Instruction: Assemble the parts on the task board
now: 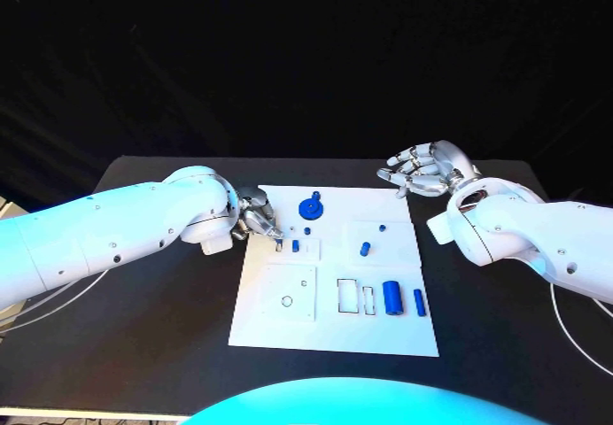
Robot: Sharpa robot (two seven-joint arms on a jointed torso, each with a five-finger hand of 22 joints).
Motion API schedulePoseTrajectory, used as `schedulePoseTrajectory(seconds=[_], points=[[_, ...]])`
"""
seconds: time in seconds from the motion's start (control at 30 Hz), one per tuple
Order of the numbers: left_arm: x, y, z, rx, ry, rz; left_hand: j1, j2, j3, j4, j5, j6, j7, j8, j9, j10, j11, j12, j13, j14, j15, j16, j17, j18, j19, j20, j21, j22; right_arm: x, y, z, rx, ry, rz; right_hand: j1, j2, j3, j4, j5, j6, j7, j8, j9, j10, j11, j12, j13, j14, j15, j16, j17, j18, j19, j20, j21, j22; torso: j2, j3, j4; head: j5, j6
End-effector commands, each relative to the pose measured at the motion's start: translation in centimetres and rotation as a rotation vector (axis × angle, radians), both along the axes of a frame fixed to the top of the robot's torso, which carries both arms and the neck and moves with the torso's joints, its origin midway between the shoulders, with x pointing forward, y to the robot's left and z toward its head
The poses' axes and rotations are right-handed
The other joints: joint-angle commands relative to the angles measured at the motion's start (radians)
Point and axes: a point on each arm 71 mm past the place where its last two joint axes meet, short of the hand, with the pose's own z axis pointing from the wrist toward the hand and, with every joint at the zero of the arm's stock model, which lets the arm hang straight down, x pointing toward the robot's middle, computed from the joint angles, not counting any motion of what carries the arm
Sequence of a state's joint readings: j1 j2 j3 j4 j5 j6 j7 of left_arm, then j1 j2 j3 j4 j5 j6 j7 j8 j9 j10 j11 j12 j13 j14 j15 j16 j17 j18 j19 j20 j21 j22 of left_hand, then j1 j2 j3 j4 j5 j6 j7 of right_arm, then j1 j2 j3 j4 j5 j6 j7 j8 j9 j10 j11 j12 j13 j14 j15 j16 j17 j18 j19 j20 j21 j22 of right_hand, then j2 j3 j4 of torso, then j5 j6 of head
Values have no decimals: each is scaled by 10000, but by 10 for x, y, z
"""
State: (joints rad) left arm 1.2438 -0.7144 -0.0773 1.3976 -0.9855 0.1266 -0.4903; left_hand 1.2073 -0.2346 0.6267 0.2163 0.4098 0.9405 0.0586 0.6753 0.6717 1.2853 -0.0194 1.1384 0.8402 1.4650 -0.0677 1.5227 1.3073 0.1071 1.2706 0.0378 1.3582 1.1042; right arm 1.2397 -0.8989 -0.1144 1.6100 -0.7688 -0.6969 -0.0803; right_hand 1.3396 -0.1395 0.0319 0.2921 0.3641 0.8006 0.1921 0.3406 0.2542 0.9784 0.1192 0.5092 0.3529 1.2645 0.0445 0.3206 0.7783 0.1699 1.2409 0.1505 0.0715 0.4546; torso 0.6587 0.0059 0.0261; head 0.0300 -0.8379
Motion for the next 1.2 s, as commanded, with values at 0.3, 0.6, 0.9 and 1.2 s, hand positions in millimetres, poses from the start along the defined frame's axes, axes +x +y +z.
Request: schedulePoseTrajectory(seconds=[0.3,0.6,0.9,1.2], points=[[-2,-1,-5,597,251,-607,-94,-6,2201,-2233,44,66,-24,-28,10,83,-16,58,4,769,-79,78,1485,-65,91,2,56,34,-1,2,0,-20,-4,181,33,20,73,-7,63,24,47,74,-15,65,14,-75,-38,-15,60,-64,-11,130,-14,56,-49,-32,0,-3,5,-21,-41],[-4,-3,-6,734,511,-928,-95,-13,2203,-2243,41,70,-26,-31,10,85,-17,57,5,778,-79,90,1519,-61,74,1,46,10,0,2,-1,-23,2,185,33,20,73,-7,63,24,47,74,-15,65,14,-75,-38,-15,60,-64,-11,130,-14,56,-49,-32,-10,-2,9,-38,-55],[-3,-4,-6,718,437,-892,-96,-17,2203,-2246,40,73,-27,-33,9,91,-17,66,21,778,-78,89,1518,-62,75,1,47,13,-1,2,-1,-20,7,198,33,20,73,-7,63,24,47,74,-15,65,14,-75,-38,-15,60,-64,-11,130,-14,56,-49,-32,-4,7,2,-34,-27],[-2,-3,-6,737,347,-829,-96,-17,2203,-2246,40,73,-27,-33,9,91,-17,66,21,778,-78,89,1518,-62,75,1,47,13,-1,2,-1,-19,9,202,33,20,73,-7,63,24,47,74,-15,65,14,-75,-38,-15,60,-64,-11,130,-14,56,-49,-32,-3,11,5,-43,-31]])
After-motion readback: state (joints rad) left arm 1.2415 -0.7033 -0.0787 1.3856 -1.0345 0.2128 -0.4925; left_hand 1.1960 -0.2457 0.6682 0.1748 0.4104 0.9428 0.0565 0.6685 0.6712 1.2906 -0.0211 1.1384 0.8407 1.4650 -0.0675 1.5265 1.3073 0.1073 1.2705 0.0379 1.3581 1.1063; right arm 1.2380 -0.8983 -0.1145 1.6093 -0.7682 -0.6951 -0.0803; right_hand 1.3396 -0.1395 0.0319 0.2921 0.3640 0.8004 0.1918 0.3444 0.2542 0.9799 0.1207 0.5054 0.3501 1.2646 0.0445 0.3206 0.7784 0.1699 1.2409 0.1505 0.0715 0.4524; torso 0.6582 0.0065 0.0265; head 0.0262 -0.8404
